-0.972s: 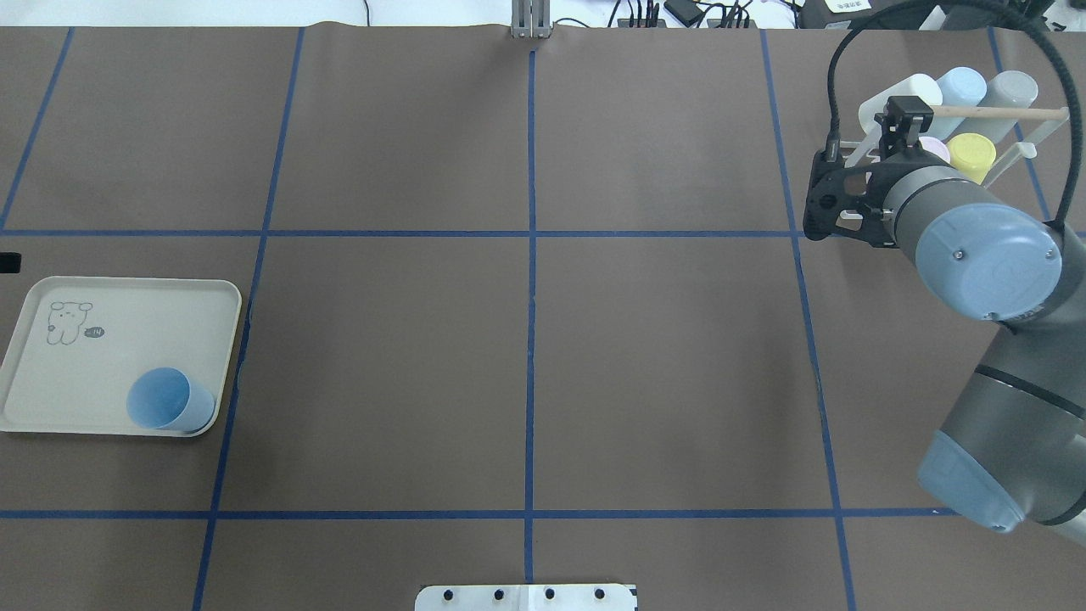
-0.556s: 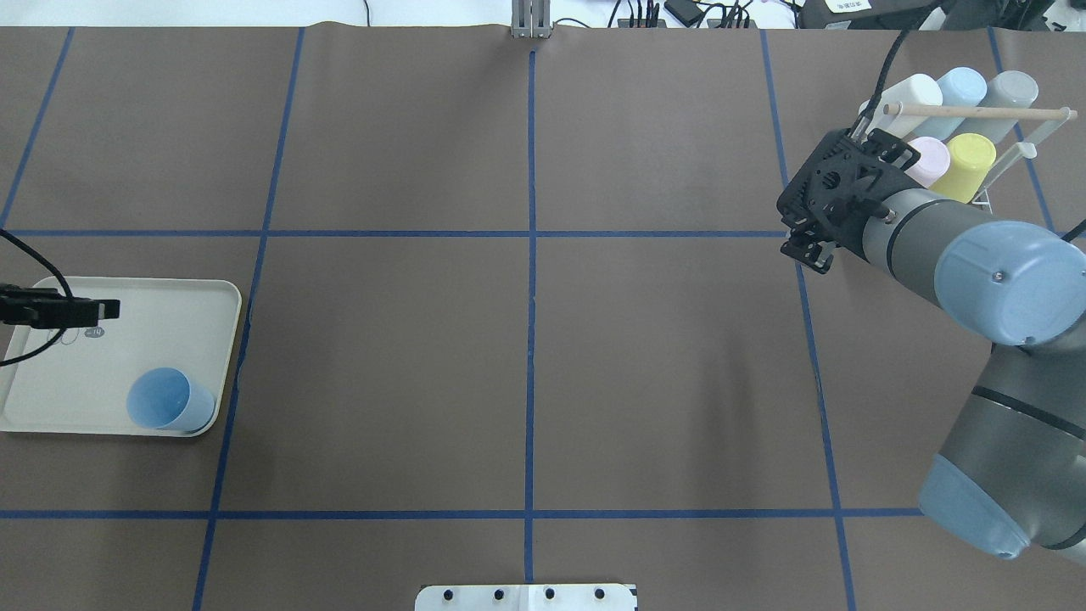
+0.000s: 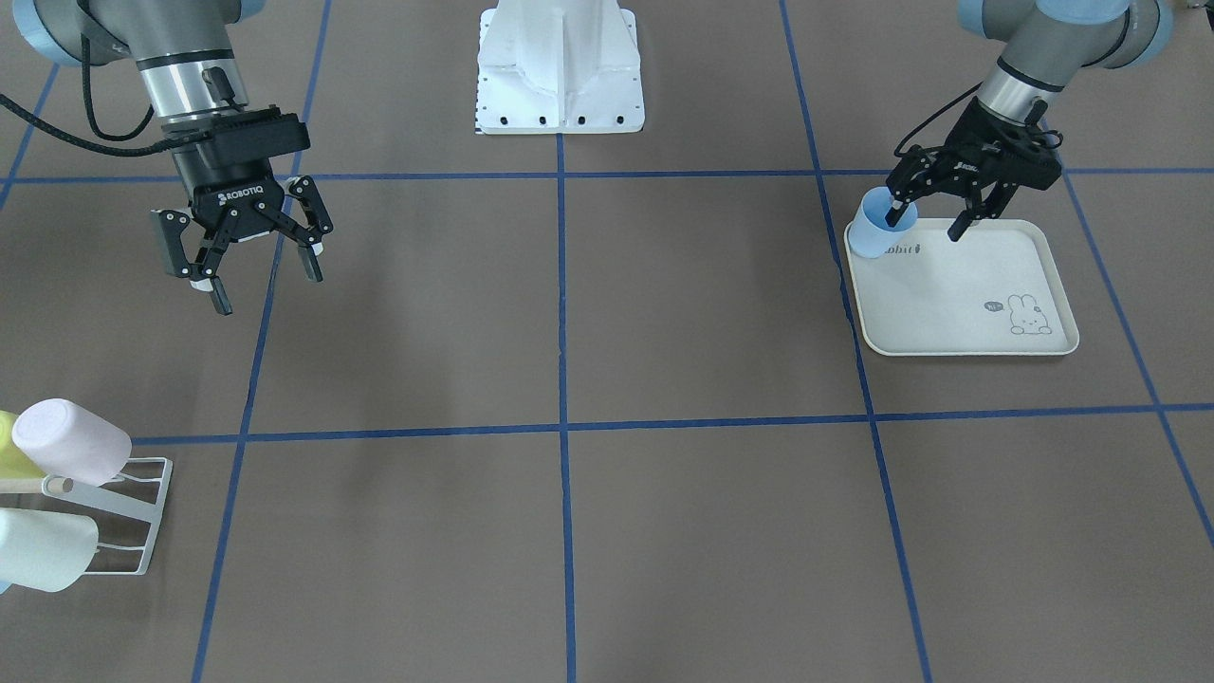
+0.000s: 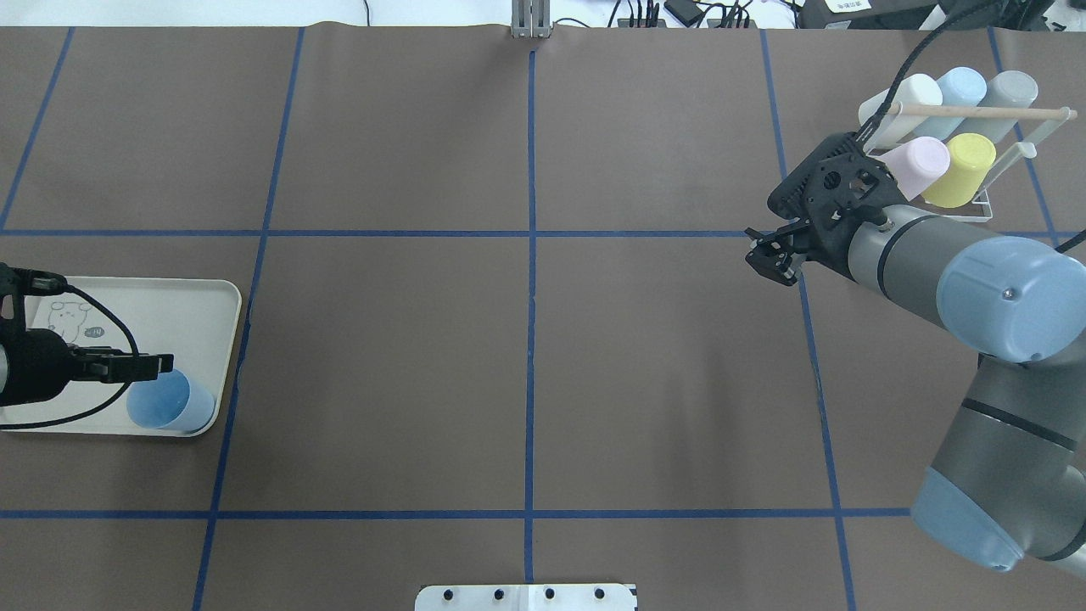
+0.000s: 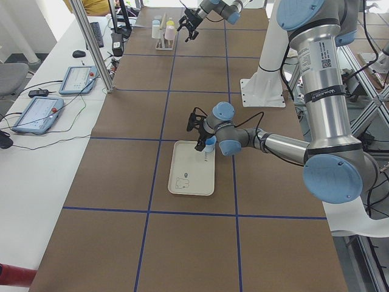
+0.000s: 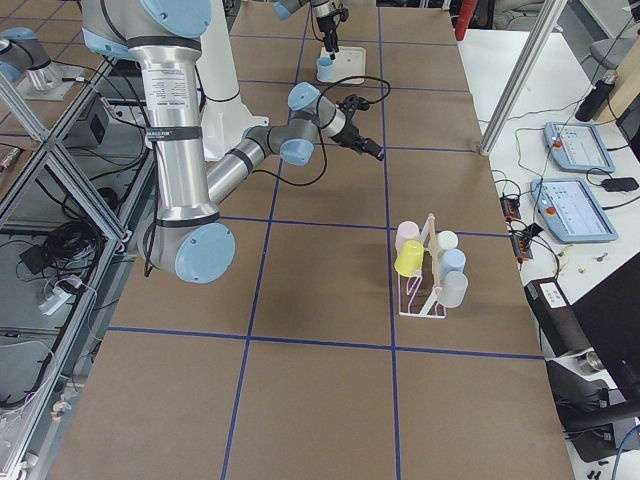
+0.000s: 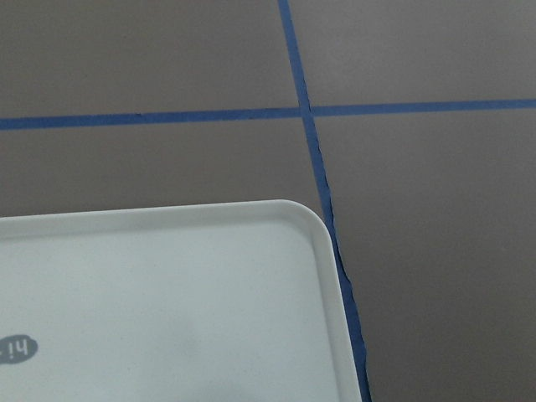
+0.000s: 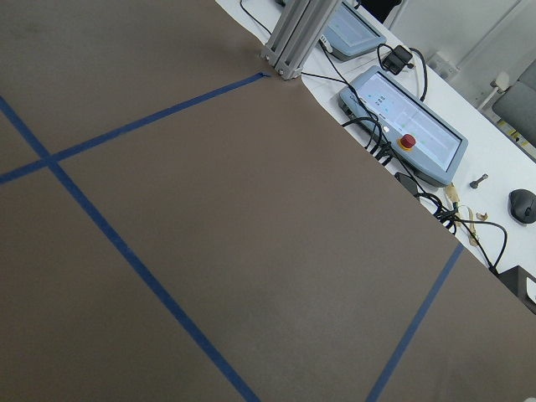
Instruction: Transfer IKEA cup to right arm and place on rack
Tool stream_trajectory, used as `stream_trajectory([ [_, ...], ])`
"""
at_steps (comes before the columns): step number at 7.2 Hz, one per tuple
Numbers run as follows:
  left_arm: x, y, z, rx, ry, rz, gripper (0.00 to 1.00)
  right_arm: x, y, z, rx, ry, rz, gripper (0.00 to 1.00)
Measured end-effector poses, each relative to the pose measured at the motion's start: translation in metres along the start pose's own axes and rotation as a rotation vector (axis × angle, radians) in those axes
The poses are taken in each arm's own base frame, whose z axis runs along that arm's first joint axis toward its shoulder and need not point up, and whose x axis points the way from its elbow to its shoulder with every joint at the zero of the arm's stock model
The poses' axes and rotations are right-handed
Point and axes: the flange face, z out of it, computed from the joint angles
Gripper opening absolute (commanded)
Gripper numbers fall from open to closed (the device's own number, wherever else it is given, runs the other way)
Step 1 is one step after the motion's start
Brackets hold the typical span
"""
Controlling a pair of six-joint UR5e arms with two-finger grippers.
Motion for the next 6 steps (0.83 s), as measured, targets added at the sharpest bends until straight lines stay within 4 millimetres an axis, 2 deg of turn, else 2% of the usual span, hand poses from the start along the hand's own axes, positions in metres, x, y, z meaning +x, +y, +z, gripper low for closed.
stream_trajectory([
  [1,0.0007,0.0077,0.0034,-0.006,-0.009,0.008,0.44,-0.0006,0.0001,0.0003,0.001,-0.001,0.002,1.00],
  [2,-0.0005,0.0125,0.0046,-0.008,-0.019,0.013,0.27,-0.0015,0.0003,0.0008,0.000,-0.002,0.001,1.00],
  [5,0.0010,0.0149,0.0002,-0.004,-0.018,0.018,0.00,-0.0056,0.0008,0.0021,-0.001,-0.007,0.000,1.00],
  [6,0.0034,0.0147,-0.0048,-0.001,-0.012,0.020,0.00,-0.0069,0.0008,0.0025,-0.001,-0.008,-0.001,1.00],
])
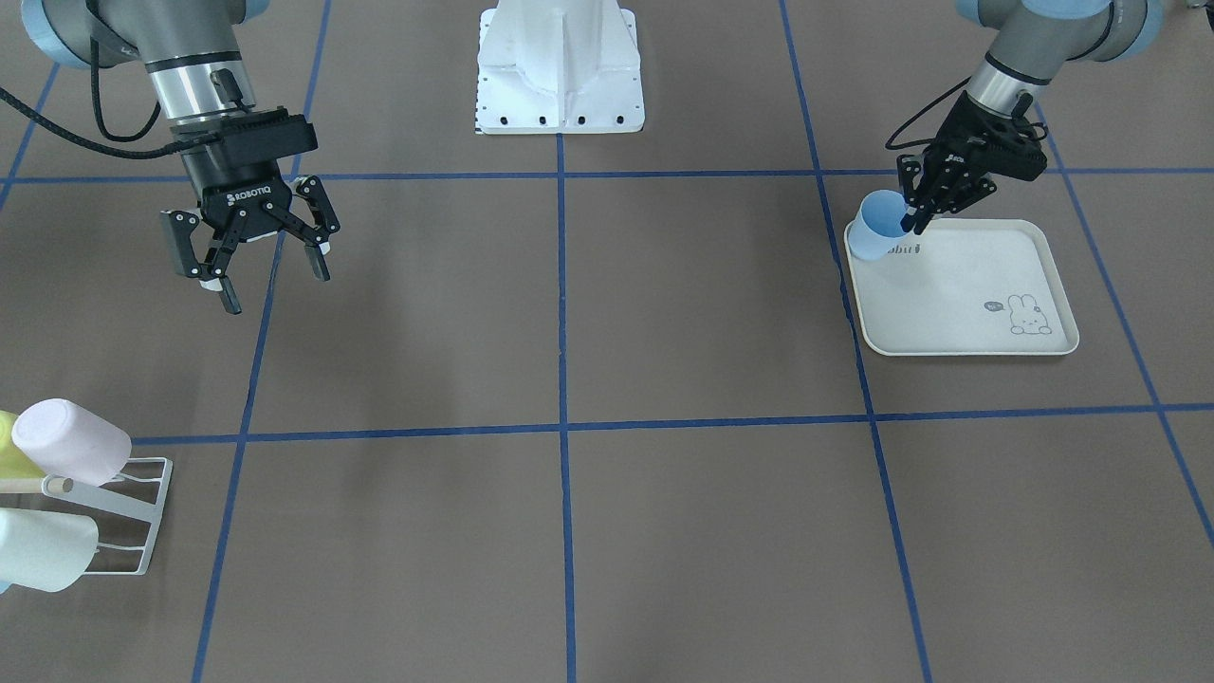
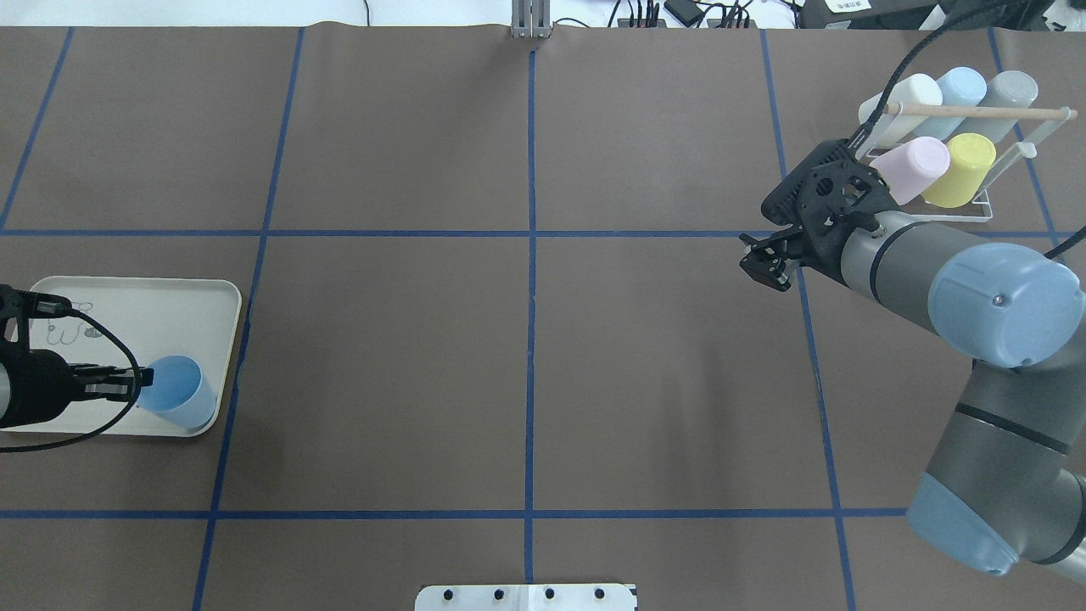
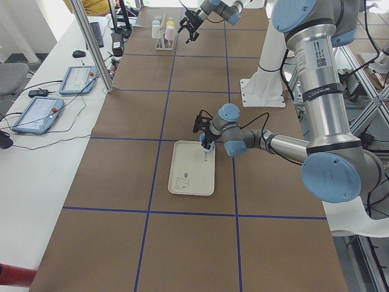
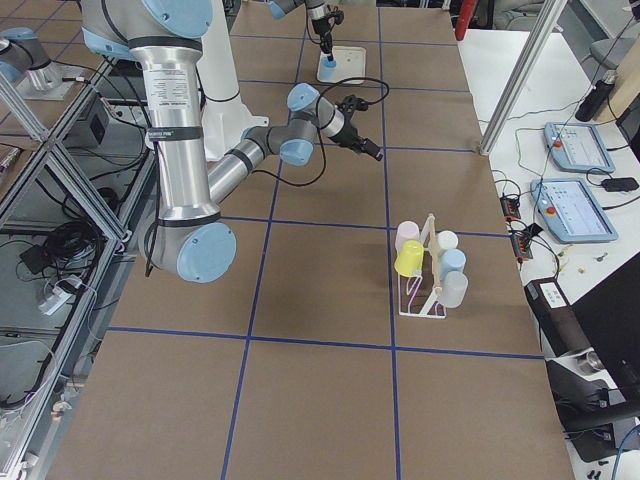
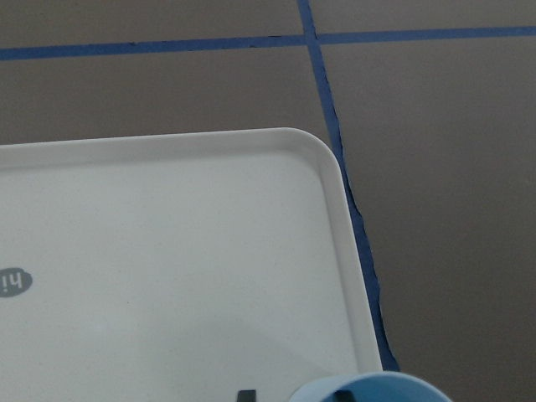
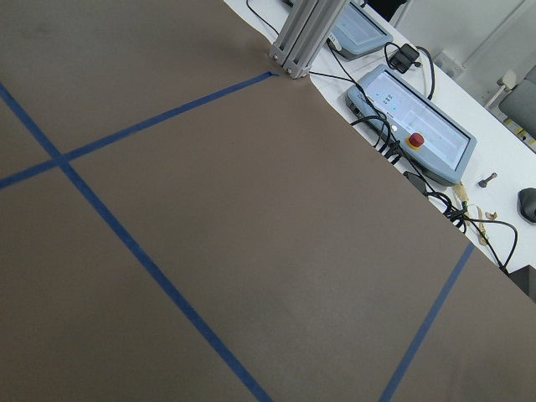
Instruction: Transfer IKEA cup to right arm and place on rack
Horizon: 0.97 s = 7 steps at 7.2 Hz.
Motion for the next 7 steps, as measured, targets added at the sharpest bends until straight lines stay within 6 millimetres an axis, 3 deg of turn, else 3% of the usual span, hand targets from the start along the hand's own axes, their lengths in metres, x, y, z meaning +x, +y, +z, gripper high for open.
stream_trajectory([
  [4,-0.001,-0.013,-0.035,0.043,0.013,-0.010,0.00,-0.015,-0.009,0.001,0.015,-0.025,-0.006,1.00],
  [5,0.006,-0.023,-0.048,0.075,0.032,-0.017,0.00,-0.029,-0.019,0.004,0.032,-0.048,-0.007,1.00],
  [7,0.039,-0.044,-0.067,0.130,0.109,-0.017,0.00,-0.070,-0.030,0.023,0.119,-0.129,0.022,1.00],
])
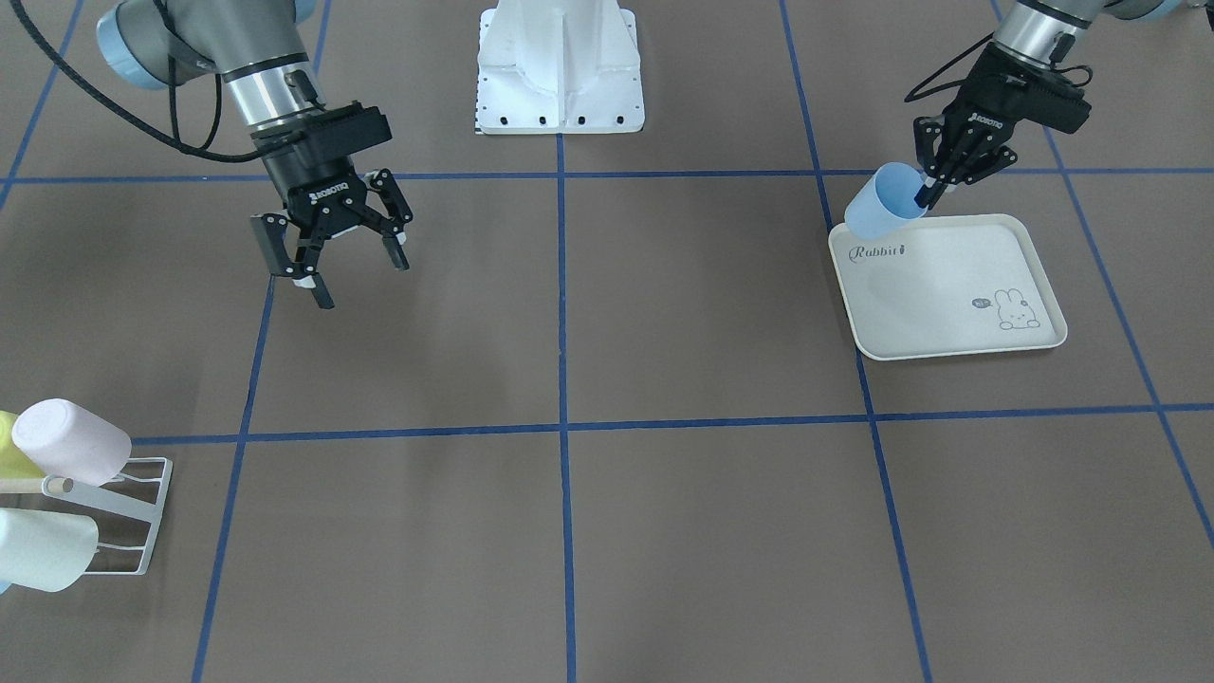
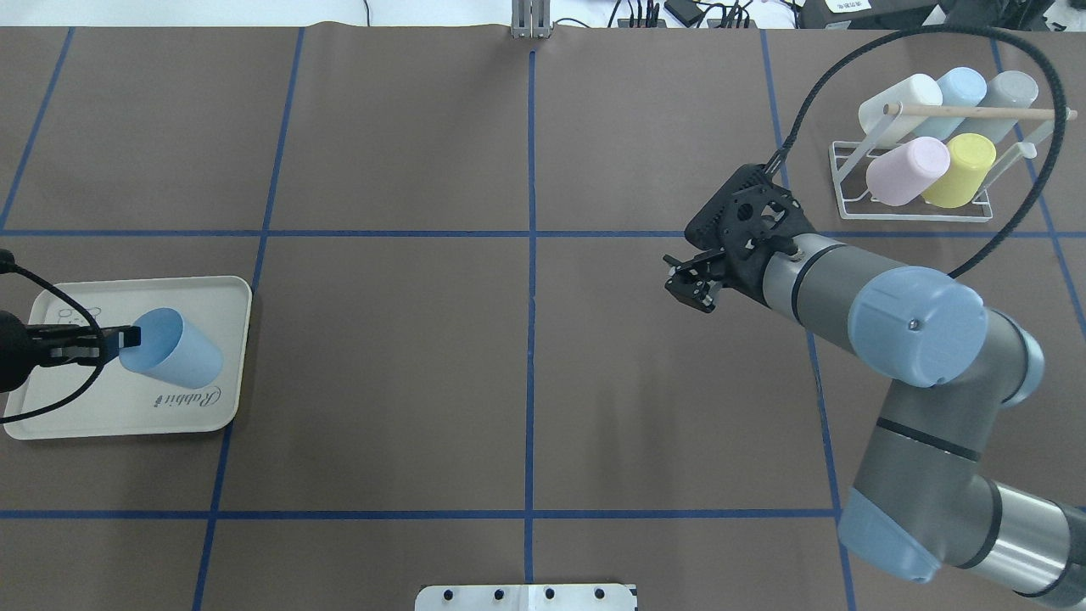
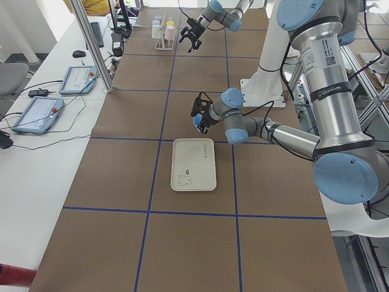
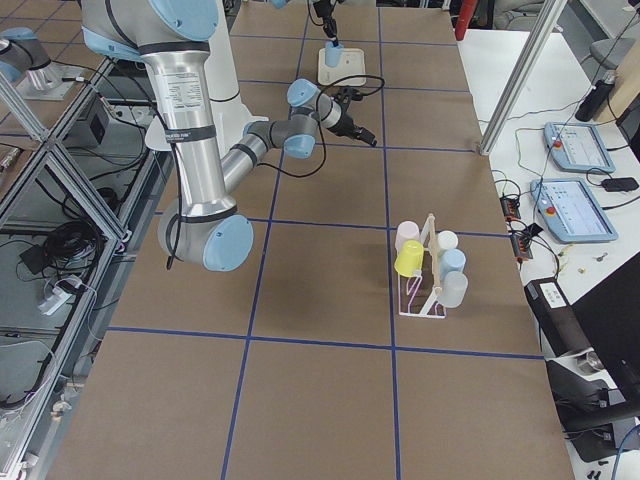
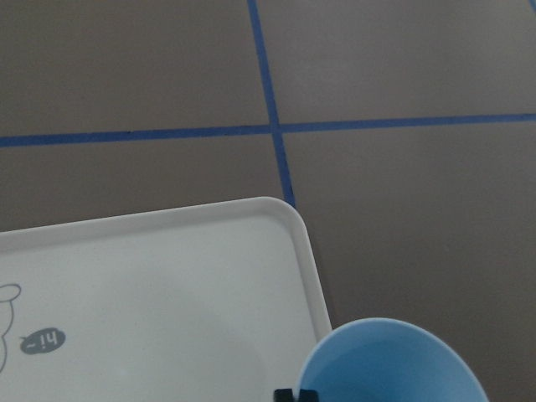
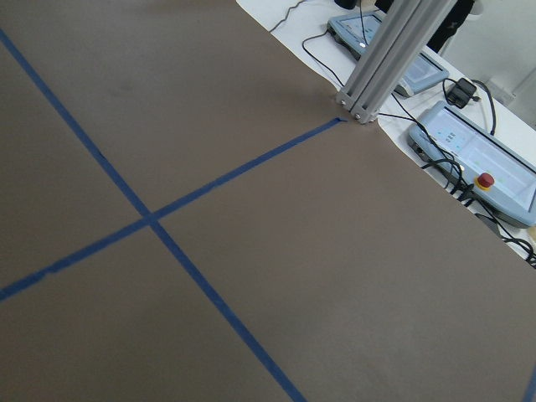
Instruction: Transfer IKEA cup to right arm and place on rack
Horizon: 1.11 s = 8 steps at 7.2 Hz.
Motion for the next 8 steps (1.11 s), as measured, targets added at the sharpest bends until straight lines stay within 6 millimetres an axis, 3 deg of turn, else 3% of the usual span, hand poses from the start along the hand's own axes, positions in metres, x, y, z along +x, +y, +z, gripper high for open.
stream_trajectory([
  [2,0.070,-0.031,0.006,0.018,0.173,-0.096,0.00,-0.030,0.023,0.029,0.162,-0.108,0.035,1.00],
  [4,0.145,-0.062,0.008,-0.009,0.356,-0.221,0.00,-0.052,0.038,0.041,0.294,-0.195,0.062,1.00],
  [6,0.198,-0.083,0.008,-0.017,0.471,-0.302,0.00,-0.081,0.028,0.036,0.418,-0.281,0.097,1.00],
  [8,0.234,-0.092,0.019,-0.017,0.526,-0.327,0.00,-0.106,0.000,0.028,0.494,-0.333,0.123,1.00],
])
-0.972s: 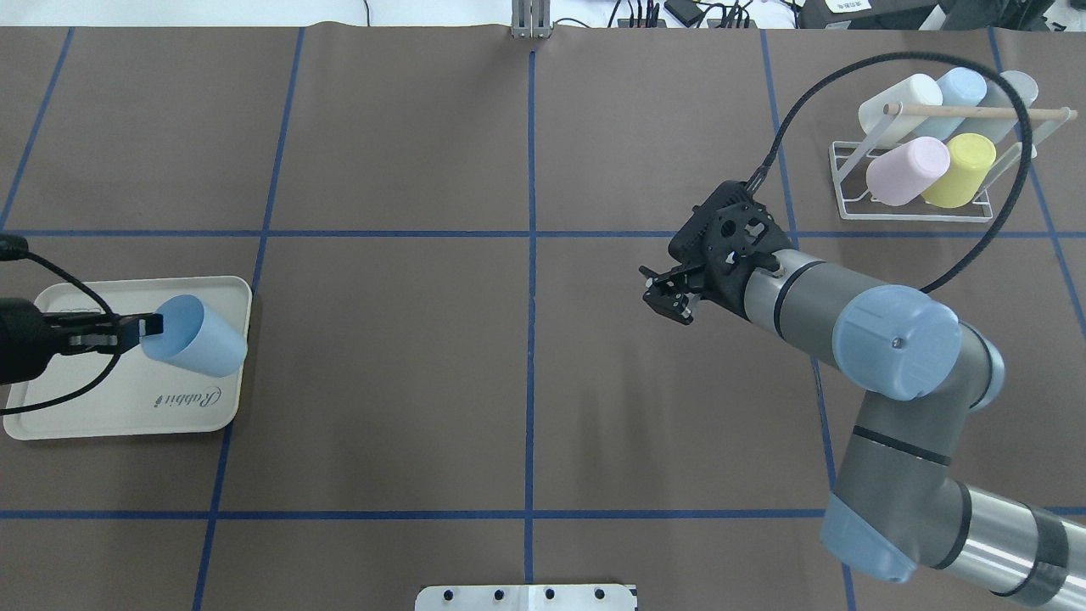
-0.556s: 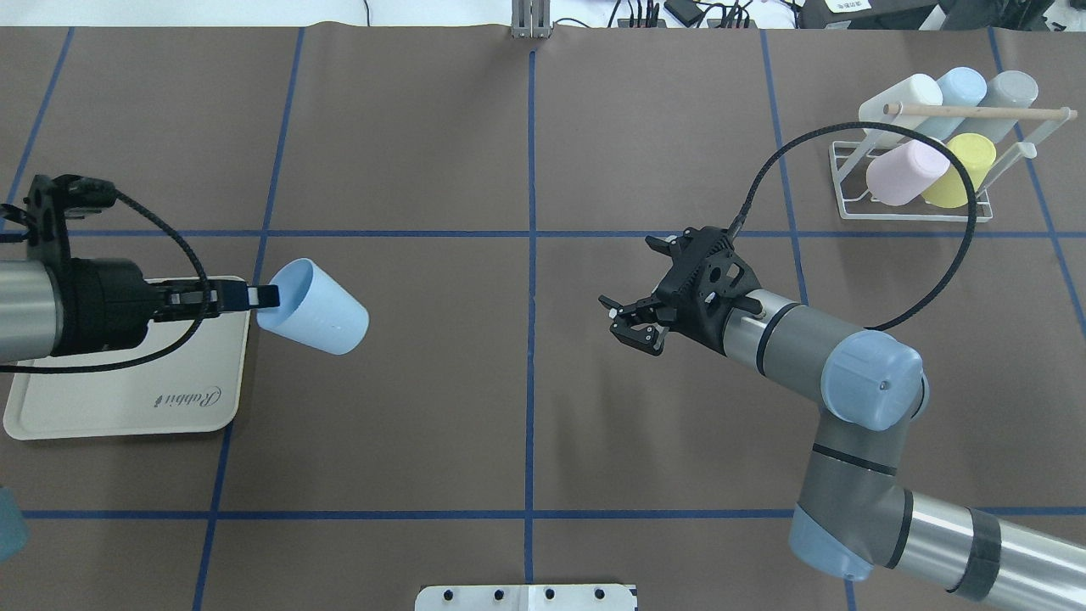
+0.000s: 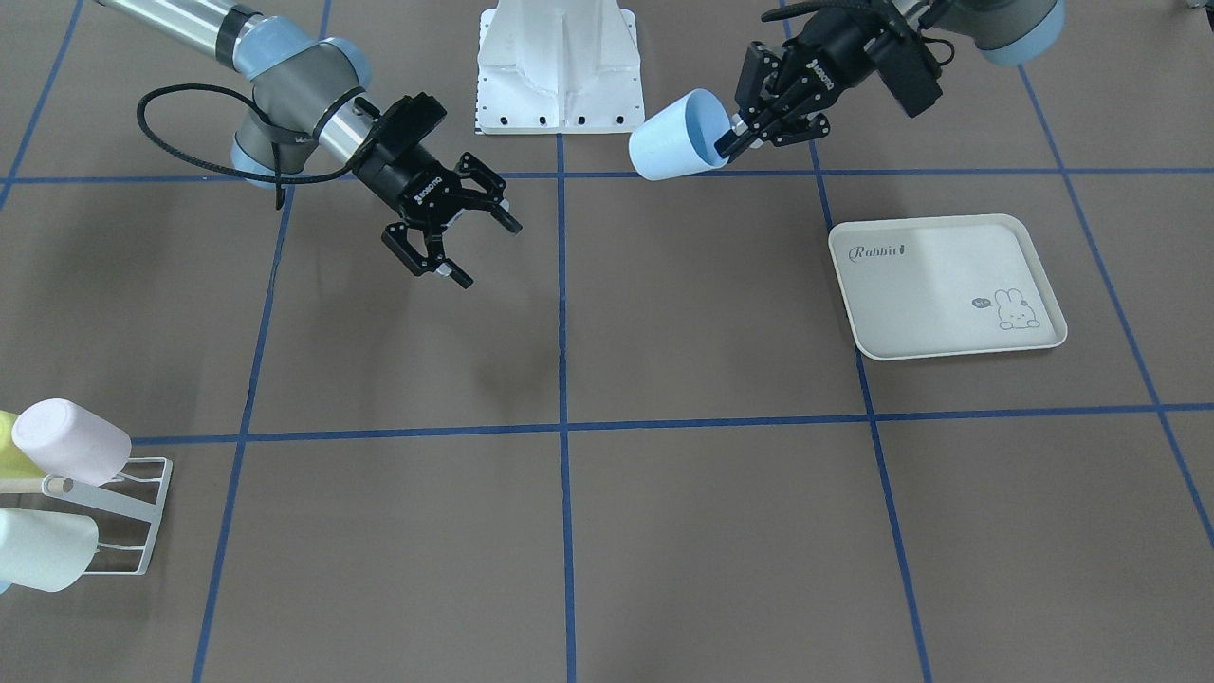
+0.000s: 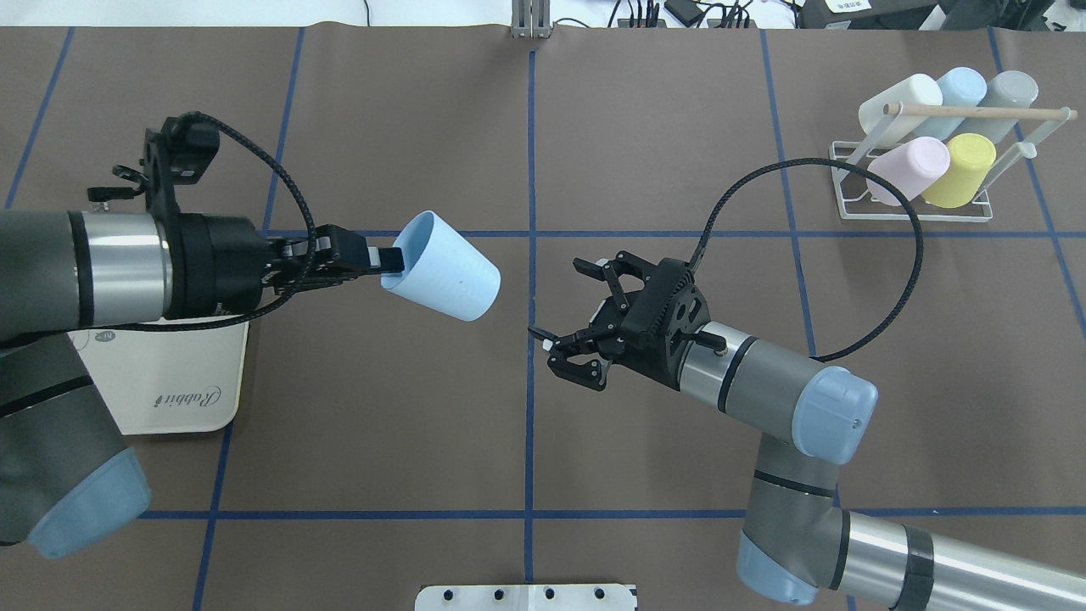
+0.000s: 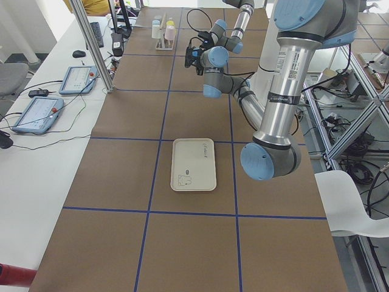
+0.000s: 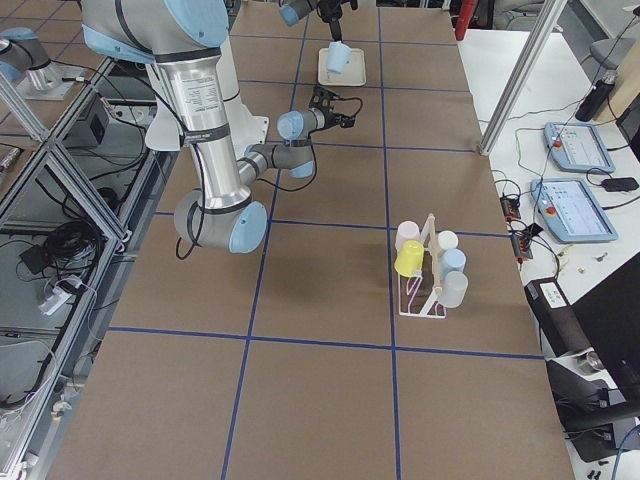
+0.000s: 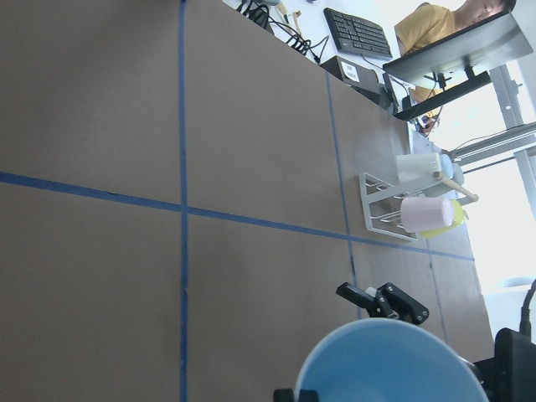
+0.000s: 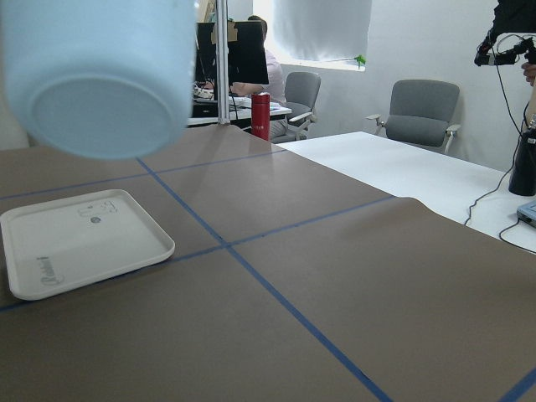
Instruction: Transfer IKEA cup to right arm and place on rack
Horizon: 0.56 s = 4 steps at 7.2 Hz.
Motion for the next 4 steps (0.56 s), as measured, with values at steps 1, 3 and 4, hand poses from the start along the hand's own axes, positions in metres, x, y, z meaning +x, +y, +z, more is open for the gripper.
stream_trajectory([
  [1,0.003,0.003,0.015,0.004,0.003,-0.006,0.00,-0.006,-0.006,0.003,0.015,-0.010,0.005,1.00],
  [3,0.004,0.014,0.034,-0.006,0.001,-0.013,0.00,-0.011,-0.011,0.004,0.027,-0.018,0.009,1.00],
  [4,0.004,0.018,0.040,-0.015,0.000,-0.015,0.00,-0.012,-0.012,0.004,0.029,-0.019,0.008,1.00],
])
